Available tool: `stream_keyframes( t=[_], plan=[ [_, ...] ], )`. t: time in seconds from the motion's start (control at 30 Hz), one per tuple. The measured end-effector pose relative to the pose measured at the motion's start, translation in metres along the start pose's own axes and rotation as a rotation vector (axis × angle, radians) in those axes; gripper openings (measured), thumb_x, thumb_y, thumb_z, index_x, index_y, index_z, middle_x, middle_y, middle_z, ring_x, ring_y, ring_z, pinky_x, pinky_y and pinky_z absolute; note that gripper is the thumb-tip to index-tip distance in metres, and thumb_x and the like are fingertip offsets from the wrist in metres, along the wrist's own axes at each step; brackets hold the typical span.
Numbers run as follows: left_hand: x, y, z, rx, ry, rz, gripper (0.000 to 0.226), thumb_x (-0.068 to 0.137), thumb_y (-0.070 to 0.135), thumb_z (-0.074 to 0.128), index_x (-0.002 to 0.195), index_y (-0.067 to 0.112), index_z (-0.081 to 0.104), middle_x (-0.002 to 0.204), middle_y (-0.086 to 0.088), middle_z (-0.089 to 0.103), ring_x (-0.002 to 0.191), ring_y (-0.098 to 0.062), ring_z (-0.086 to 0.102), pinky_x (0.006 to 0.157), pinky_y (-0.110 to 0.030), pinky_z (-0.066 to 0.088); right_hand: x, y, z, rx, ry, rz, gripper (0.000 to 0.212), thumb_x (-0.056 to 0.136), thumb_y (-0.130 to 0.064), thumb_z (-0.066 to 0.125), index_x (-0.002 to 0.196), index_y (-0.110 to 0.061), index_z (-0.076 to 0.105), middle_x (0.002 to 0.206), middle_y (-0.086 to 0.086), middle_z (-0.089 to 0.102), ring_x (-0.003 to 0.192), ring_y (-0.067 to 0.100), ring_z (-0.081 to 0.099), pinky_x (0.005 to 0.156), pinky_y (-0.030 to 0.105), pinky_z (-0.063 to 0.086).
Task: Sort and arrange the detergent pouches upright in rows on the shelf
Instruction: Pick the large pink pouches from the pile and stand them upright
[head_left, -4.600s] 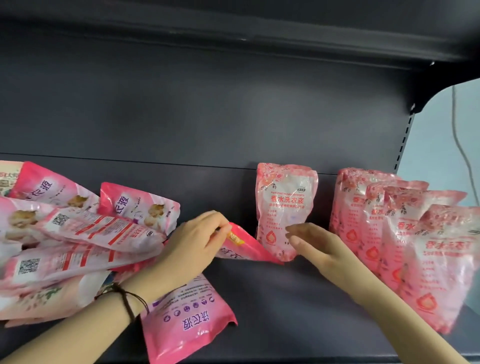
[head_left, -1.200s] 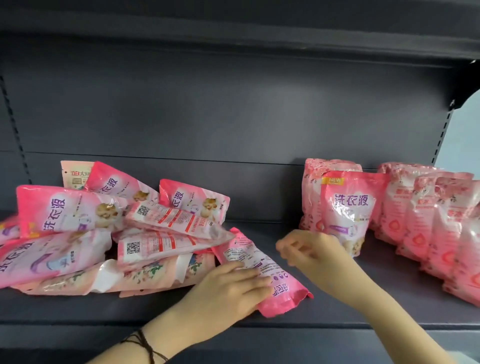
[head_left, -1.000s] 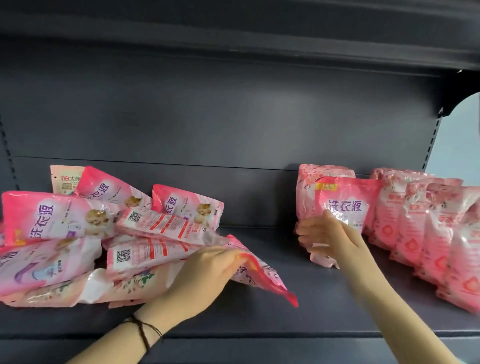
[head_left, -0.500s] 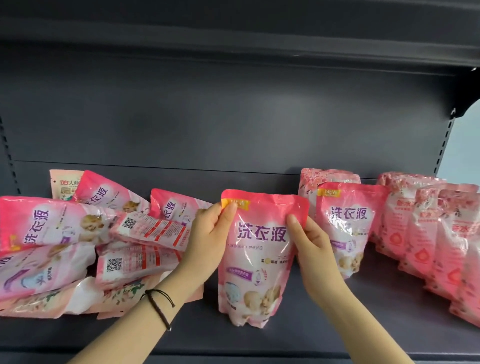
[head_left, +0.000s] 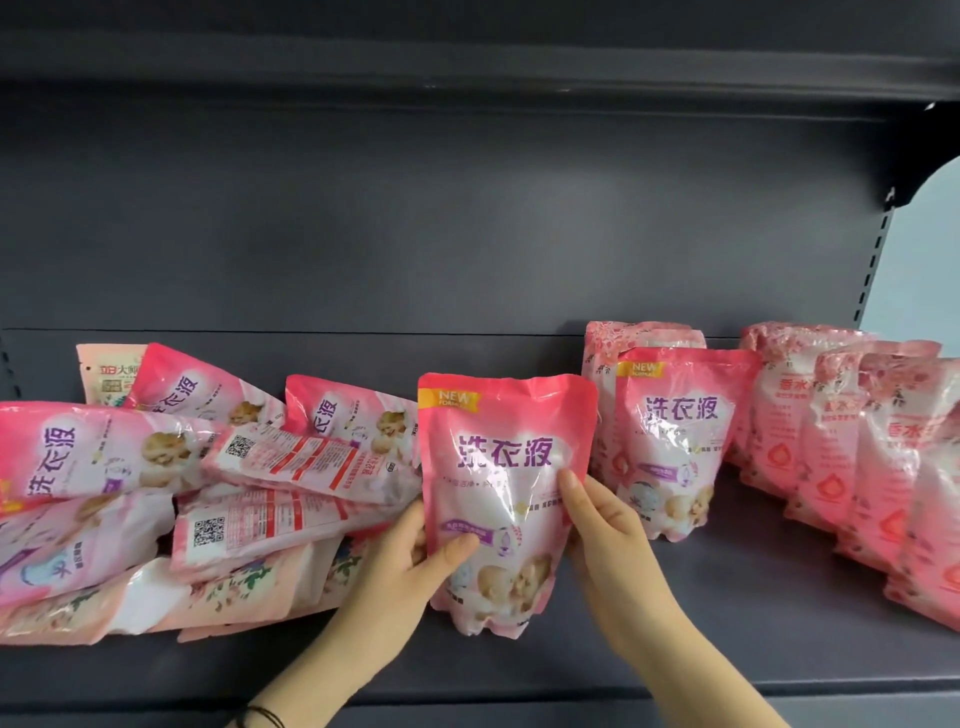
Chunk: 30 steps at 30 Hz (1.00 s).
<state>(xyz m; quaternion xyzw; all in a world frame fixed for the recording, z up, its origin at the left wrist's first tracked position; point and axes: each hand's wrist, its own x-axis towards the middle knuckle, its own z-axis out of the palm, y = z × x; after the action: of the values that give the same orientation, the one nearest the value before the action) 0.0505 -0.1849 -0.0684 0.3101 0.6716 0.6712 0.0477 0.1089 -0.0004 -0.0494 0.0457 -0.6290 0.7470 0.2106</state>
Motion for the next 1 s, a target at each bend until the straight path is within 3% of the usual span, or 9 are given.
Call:
stream_keyframes(
  t=[0.1, 0.27, 0.53, 0.6, 0.73, 0.83, 0.93, 1.0],
  plan=[
    [0.011, 0.004, 0.017, -0.021, 0.019, 0.015, 0.038, 0.081, 0.031, 0.067, 0.118, 0.025, 0.059, 0.112, 0.010, 0.071, 0.108, -0.007, 0.065, 0.080, -0.014, 0.051, 0.009, -0.006, -0.002, 0.115, 0.105, -0.016, 0.041, 0.086, -0.037, 0.058, 0.095, 0.002, 0.067, 0.102, 0.017, 0.070, 0.095, 0.027, 0.064, 0.092, 0.044, 0.051],
    [0.031, 0.006, 0.059, -0.048, 0.021, 0.037, 0.041, 0.080, 0.033, 0.066, 0.119, 0.023, 0.058, 0.111, 0.009, 0.071, 0.106, -0.007, 0.066, 0.079, -0.017, 0.052, 0.015, -0.022, -0.037, 0.193, 0.132, -0.043, 0.027, 0.086, -0.035, 0.057, 0.090, -0.016, 0.077, 0.101, 0.011, 0.074, 0.091, 0.019, 0.072, 0.071, 0.027, 0.057],
    [0.062, 0.008, 0.157, -0.051, -0.062, 0.024, 0.045, 0.085, 0.034, 0.063, 0.128, 0.023, 0.054, 0.118, 0.007, 0.068, 0.111, -0.009, 0.063, 0.089, -0.029, 0.054, 0.015, -0.048, -0.136, 0.177, 0.168, -0.078, 0.026, 0.088, -0.031, 0.056, 0.089, -0.014, 0.076, 0.099, 0.013, 0.074, 0.087, 0.021, 0.072, 0.068, 0.027, 0.058],
    [0.069, 0.007, 0.174, -0.039, -0.054, 0.016, 0.039, 0.090, 0.029, 0.061, 0.128, 0.024, 0.053, 0.119, 0.009, 0.068, 0.111, -0.008, 0.063, 0.088, -0.026, 0.053, 0.018, -0.051, -0.152, 0.152, 0.160, -0.079, 0.027, 0.089, -0.033, 0.055, 0.089, -0.015, 0.076, 0.100, 0.012, 0.074, 0.088, 0.022, 0.072, 0.069, 0.029, 0.058],
    [0.073, 0.002, 0.192, 0.013, -0.027, -0.032, 0.037, 0.095, 0.029, 0.056, 0.131, 0.033, 0.048, 0.119, 0.018, 0.065, 0.111, 0.001, 0.060, 0.085, -0.016, 0.051, 0.022, -0.046, -0.172, 0.061, 0.136, -0.020, 0.031, 0.097, -0.035, 0.047, 0.101, -0.019, 0.072, 0.109, 0.010, 0.073, 0.102, 0.023, 0.069, 0.079, 0.030, 0.056],
    [0.067, 0.002, 0.194, 0.076, -0.050, -0.042, 0.042, 0.095, 0.037, 0.054, 0.133, 0.047, 0.038, 0.122, 0.026, 0.060, 0.109, 0.011, 0.056, 0.083, -0.010, 0.049, 0.016, -0.042, -0.181, -0.050, 0.049, 0.005, 0.023, 0.098, -0.040, 0.048, 0.107, -0.036, 0.068, 0.115, -0.004, 0.071, 0.107, 0.011, 0.067, 0.085, 0.026, 0.052],
    [0.061, 0.005, 0.194, 0.117, -0.018, -0.044, 0.036, 0.094, 0.041, 0.052, 0.126, 0.050, 0.038, 0.119, 0.024, 0.061, 0.105, 0.012, 0.058, 0.076, -0.007, 0.049, 0.006, -0.043, -0.185, -0.219, -0.083, 0.039, 0.024, 0.089, -0.039, 0.064, 0.111, -0.046, 0.056, 0.107, -0.017, 0.070, 0.099, 0.003, 0.068, 0.071, 0.014, 0.054],
    [0.059, 0.006, 0.195, 0.133, 0.020, -0.036, 0.025, 0.094, 0.040, 0.051, 0.117, 0.047, 0.044, 0.116, 0.018, 0.063, 0.101, 0.010, 0.061, 0.073, -0.009, 0.050, 0.004, -0.040, -0.185, -0.253, -0.128, 0.058, 0.036, 0.087, -0.033, 0.068, 0.116, -0.039, 0.049, 0.102, -0.018, 0.070, 0.094, 0.005, 0.070, 0.068, 0.013, 0.054]
  ],
)
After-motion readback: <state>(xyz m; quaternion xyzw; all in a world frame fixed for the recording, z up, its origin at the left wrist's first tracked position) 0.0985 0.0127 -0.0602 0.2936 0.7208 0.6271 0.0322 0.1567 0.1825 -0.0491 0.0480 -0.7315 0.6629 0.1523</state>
